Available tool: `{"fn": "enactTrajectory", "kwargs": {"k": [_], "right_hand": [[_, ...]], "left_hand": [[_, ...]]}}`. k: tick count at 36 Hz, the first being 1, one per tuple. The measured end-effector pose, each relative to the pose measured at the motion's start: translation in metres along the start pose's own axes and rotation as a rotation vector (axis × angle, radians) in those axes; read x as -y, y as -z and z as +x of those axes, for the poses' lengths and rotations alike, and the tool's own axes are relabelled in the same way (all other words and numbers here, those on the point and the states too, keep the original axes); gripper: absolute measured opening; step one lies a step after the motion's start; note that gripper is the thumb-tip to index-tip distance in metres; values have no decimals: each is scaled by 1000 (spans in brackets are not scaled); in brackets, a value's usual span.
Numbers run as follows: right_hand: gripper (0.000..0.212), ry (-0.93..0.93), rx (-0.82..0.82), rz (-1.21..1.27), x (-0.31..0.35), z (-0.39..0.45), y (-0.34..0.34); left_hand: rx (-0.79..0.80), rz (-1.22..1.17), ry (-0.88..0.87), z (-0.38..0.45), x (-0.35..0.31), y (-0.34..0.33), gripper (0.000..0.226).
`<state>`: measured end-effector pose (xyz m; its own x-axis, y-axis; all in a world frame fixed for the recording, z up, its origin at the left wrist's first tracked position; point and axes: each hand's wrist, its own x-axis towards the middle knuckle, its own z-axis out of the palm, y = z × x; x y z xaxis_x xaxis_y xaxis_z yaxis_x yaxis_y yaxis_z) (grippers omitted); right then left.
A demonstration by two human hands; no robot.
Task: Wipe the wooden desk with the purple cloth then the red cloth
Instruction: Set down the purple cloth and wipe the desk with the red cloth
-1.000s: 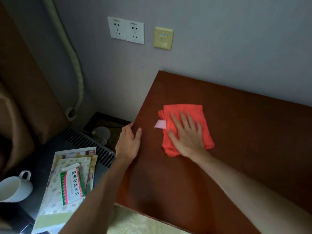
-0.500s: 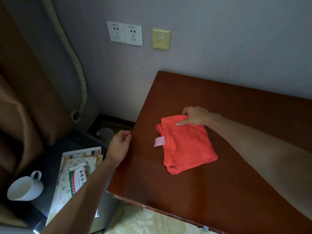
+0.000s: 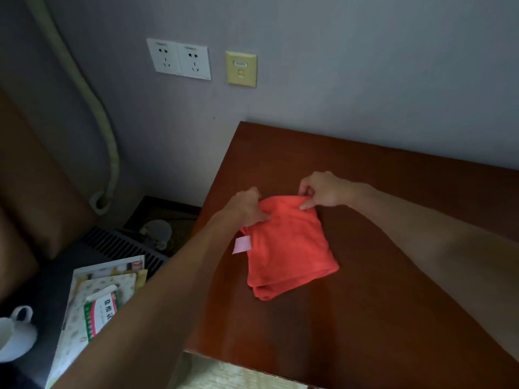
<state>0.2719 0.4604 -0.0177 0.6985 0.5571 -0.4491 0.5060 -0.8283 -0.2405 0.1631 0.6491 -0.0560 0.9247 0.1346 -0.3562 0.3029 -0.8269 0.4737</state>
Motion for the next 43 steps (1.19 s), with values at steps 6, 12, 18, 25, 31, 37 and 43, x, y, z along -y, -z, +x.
{"fn": "enactTrajectory", "kwargs": {"k": [6, 12, 18, 25, 31, 37, 43], "right_hand": [[28, 83, -219, 187, 6, -22, 25], [22, 247, -521, 334, 32, -89, 45], [27, 324, -288, -38, 58, -141, -24], [34, 166, -272, 38, 86, -135, -110], [80, -32, -447, -24, 135, -78, -159], [73, 9, -407, -106, 144, -79, -174], [63, 139, -499, -59, 197, -155, -237]], "left_hand": [[-106, 65, -138, -13, -13, 50, 41], [-328, -5, -345, -69, -27, 104, 22], [-114, 261, -447, -122, 16, 65, 30], [-108, -32, -290, -147, 83, 8, 42], [-417, -14, -214, -158, 106, -34, 33], [-591, -314, -148, -160, 117, -55, 28], [-532, -698, 105, -160, 126, -44, 27]]}}
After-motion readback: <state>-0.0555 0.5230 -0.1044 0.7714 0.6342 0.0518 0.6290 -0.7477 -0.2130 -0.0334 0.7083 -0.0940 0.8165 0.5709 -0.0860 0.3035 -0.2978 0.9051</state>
